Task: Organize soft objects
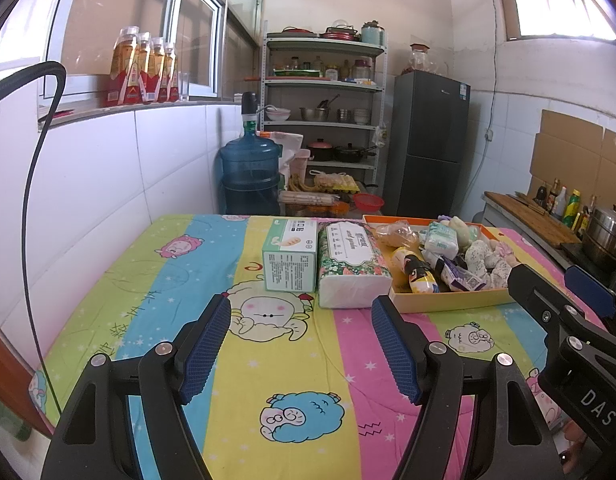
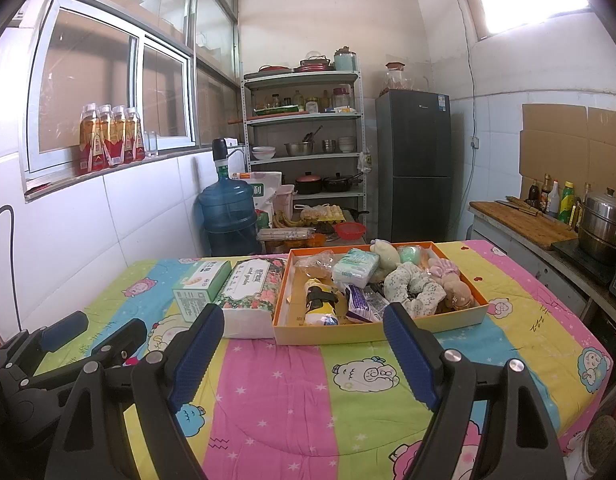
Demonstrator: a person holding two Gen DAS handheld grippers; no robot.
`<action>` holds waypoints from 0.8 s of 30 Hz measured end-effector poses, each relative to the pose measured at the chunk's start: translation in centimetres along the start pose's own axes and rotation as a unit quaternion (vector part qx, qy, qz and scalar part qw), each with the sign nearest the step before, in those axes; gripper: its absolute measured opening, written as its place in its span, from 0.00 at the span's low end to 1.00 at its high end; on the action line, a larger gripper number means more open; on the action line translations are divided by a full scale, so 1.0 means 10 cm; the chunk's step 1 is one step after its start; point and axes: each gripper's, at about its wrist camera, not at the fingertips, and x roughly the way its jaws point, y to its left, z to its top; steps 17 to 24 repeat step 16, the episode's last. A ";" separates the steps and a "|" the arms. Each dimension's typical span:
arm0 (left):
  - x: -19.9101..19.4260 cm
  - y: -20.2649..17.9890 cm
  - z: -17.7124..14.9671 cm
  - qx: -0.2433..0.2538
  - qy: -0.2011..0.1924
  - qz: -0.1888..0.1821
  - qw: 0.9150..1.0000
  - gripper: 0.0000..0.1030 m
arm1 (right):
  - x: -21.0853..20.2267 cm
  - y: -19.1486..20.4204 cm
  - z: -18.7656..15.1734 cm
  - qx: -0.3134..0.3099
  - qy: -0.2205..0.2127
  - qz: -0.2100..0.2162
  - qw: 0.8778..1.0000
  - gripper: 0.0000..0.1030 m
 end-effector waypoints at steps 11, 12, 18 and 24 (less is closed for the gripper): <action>-0.01 0.00 -0.01 0.001 -0.001 0.002 1.000 0.72 | 0.00 0.00 0.00 0.000 0.000 0.000 1.000 0.79; -0.01 0.00 -0.02 0.002 -0.003 0.006 1.000 0.72 | 0.00 0.00 0.00 0.001 0.000 0.000 1.000 0.79; -0.04 0.00 -0.02 0.004 -0.006 0.011 1.000 0.72 | 0.00 0.00 -0.01 0.000 0.000 0.000 1.000 0.79; -0.04 0.00 -0.02 0.004 -0.006 0.011 1.000 0.72 | 0.00 0.00 -0.01 0.000 0.000 0.000 1.000 0.79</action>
